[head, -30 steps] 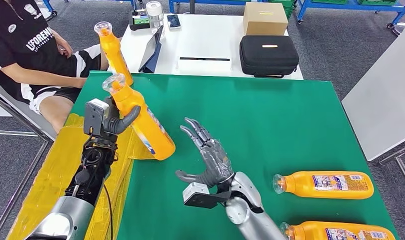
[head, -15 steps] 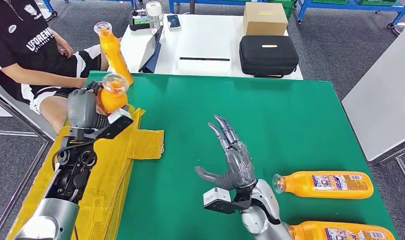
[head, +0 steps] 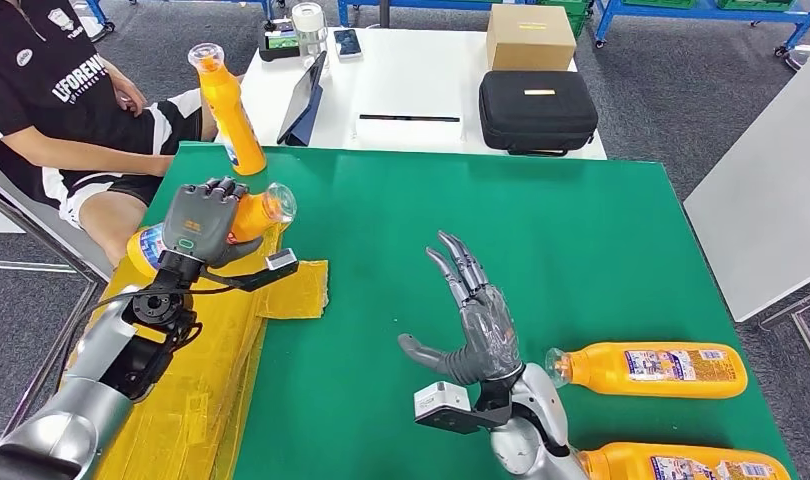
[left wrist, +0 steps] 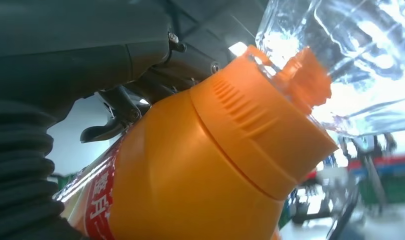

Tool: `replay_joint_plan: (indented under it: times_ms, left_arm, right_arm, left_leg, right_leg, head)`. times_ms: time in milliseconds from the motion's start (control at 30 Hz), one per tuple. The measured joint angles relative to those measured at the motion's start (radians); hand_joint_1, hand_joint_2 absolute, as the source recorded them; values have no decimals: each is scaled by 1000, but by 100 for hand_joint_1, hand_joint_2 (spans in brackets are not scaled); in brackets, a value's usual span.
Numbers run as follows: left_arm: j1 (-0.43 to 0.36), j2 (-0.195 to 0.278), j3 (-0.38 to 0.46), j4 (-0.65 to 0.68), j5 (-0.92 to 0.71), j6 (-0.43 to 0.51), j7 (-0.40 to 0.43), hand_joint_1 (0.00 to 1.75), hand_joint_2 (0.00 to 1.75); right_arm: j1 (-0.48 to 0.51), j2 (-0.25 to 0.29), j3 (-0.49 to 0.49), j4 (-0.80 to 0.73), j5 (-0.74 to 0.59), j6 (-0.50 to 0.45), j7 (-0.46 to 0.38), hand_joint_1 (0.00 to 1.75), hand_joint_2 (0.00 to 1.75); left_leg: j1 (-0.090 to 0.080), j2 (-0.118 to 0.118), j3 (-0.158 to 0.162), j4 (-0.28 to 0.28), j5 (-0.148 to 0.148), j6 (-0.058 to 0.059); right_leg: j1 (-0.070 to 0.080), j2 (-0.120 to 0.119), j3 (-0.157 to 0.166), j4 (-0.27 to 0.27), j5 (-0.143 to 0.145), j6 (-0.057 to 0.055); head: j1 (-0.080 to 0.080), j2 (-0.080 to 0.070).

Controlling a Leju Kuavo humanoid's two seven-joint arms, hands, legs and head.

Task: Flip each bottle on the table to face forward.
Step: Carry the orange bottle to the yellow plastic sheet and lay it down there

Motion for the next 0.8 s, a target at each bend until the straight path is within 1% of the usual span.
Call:
replay_joint_plan:
  times_ms: [67, 100, 200, 300, 367, 467, 533, 700, 800]
  left_arm:
    - [-25, 26, -66, 35, 0, -35, 5, 175, 175]
    - [-34, 38, -93, 57, 0, -45, -9, 175, 175]
    - [-44, 68, -128, 125, 2, -54, -94, 175, 175]
    - [-35, 87, -120, 174, 24, -55, -203, 175, 175]
    - [-17, 95, -99, 190, 50, -67, -273, 175, 175]
    - [13, 97, -62, 195, 89, -101, -353, 175, 175]
    - [24, 97, -43, 195, 102, -114, -374, 175, 175]
    - [33, 97, -18, 195, 111, -124, -386, 175, 175]
    - [42, 98, -5, 188, 151, -161, -431, 175, 175]
  right_arm:
    - [-1, 0, -6, 0, 0, 12, -5, 0, 175]
    - [-1, 0, -9, 0, -1, 19, -8, 0, 175]
    - [-5, 0, -15, 0, -3, 35, -14, 0, 175]
    - [-11, 0, -19, 1, -8, 38, -14, 0, 175]
    - [-16, 0, -21, 2, -14, 38, -14, 0, 175]
    - [-23, 0, -28, 5, -21, 41, -14, 0, 175]
    - [-28, 0, -32, 6, -22, 44, -15, 0, 175]
    - [-31, 0, -35, 9, -22, 48, -15, 0, 175]
    - [-33, 0, -35, 10, -24, 50, -15, 0, 175]
  left_leg:
    - [0, 0, 0, 0, 0, 0]
    - [0, 1, 0, 0, 0, 0]
    - [0, 3, 1, 0, 0, 0]
    - [0, 3, 0, 0, 0, 0]
    - [0, 3, 0, 0, 0, 0]
    - [0, 3, 0, 0, 0, 0]
    - [0, 3, 0, 0, 0, 0]
    - [0, 3, 1, 0, 0, 0]
    - [0, 3, 1, 0, 0, 0]
  right_leg:
    - [0, 0, 0, 0, 0, 0]
    - [0, 1, 0, 0, 0, 0]
    - [-1, 3, 0, 0, 0, 0]
    - [0, 3, 0, 0, 0, 0]
    - [0, 3, 0, 0, 0, 0]
    - [0, 3, 0, 0, 0, 0]
    - [0, 3, 0, 0, 0, 0]
    - [-1, 2, 1, 0, 0, 0]
    - [-1, 2, 1, 0, 0, 0]
  head:
    - [0, 0]
    - [0, 0]
    - [0, 0]
    - [0, 0]
    - [0, 0]
    - [0, 0]
    - [0, 0]
    - [0, 0]
    - [0, 0]
